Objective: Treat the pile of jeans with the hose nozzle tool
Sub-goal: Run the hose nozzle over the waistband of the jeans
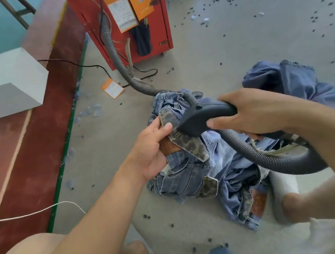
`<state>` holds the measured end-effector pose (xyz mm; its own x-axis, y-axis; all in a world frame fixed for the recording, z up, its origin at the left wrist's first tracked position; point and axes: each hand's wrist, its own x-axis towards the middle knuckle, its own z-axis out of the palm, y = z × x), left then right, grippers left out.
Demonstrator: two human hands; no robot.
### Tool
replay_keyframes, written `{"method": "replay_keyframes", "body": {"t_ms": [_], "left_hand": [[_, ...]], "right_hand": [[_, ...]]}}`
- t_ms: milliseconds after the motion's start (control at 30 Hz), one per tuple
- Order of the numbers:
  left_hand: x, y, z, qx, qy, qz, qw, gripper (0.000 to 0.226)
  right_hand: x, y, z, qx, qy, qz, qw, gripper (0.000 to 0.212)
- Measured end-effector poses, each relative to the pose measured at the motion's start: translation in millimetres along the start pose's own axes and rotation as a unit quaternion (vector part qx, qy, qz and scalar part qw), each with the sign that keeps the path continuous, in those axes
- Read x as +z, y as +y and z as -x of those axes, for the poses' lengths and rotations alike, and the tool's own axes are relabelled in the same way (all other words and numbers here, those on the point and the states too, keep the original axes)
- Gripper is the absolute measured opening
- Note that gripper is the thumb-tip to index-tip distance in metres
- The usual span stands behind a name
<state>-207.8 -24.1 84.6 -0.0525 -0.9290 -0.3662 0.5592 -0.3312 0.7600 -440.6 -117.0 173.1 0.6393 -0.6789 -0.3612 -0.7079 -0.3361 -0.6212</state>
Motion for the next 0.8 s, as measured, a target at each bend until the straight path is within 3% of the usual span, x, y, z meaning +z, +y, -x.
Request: {"method": "replay_keyframes", "body": {"t_ms": [133,333,533,700,800], "left_hand": [[2.1,-6.1,3.2,-0.014,-0.024,-0.008,1.0,0.041],[-4.0,2.8,-2.4,-0.006,0.034,0.011,0.999,0.035],[-2.6,0.9,-1.0,-0.033,0.031,-0.001,0.999,0.038],[-14.9,6.8,-11.9,-0.001,0.167,0.021,0.986,0.035],[-7.7,5.9,-7.0,-0.021,0.117,0.015,0.993,0.028]], "right_hand": [[3.8,-4.9,-16.2,0.011,0.117,0.011,0.993,0.021],[-6.2,4.4,-2.2,0.001,-0.008,-0.006,1.0,0.023],[12.5,-5.3,-24.8,0.02,0.117,-0.009,0.993,0.025],[-1.1,8.2,-5.5,-0.001,0.015,-0.059,0.998,0.022],[12.6,2.3,-13.1,-0.008,0.015,-0.007,1.0,0.022]]}}
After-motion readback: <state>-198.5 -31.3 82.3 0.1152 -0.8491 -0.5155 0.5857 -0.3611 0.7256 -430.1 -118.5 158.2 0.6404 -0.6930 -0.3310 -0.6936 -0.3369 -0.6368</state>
